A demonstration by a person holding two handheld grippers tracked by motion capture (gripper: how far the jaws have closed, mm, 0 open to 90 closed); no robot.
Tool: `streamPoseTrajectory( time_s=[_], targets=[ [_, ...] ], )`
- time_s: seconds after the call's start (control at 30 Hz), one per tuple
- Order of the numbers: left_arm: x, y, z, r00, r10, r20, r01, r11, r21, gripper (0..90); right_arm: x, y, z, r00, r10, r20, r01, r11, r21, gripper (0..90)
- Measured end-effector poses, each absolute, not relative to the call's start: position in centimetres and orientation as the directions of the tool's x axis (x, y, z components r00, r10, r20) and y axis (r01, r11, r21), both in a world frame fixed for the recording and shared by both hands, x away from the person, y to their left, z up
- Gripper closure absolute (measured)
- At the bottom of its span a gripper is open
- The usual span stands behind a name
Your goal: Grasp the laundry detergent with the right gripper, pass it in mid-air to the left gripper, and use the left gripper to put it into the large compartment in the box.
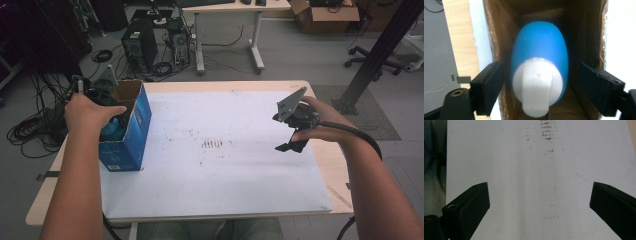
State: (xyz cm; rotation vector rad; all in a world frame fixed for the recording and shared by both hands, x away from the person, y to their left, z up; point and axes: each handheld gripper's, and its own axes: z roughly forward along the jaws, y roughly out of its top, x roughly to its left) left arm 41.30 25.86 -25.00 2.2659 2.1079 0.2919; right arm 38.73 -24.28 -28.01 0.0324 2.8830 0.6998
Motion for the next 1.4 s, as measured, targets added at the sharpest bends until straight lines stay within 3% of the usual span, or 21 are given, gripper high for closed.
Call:
streamPoseTrajectory(
  time_s=[0.7,0.87,1.1,1.4],
  targets=[
    [41.0,24.8,-21.3,0.185,0.971,0.154,0.956,-0.214,0.201,9.4,38.5,-24.6,-27.7,-0.984,0.068,-0.163,-0.018,0.880,0.474,2.8],
    [40.9,23.9,-20.0,0.256,0.954,0.158,0.930,-0.288,0.227,4.6,38.4,-24.3,-27.2,-0.984,0.060,-0.169,-0.028,0.877,0.480,2.8],
    [41.0,22.3,-18.8,0.363,0.922,0.137,0.897,-0.385,0.217,4.7,38.3,-24.1,-26.9,-0.984,0.055,-0.172,-0.036,0.873,0.487,2.7],
    [40.8,18.5,-17.4,0.595,0.797,0.106,0.766,-0.602,0.225,4.7,38.1,-24.3,-27.0,-0.984,0.057,-0.167,-0.029,0.881,0.472,2.7]
  ],
)
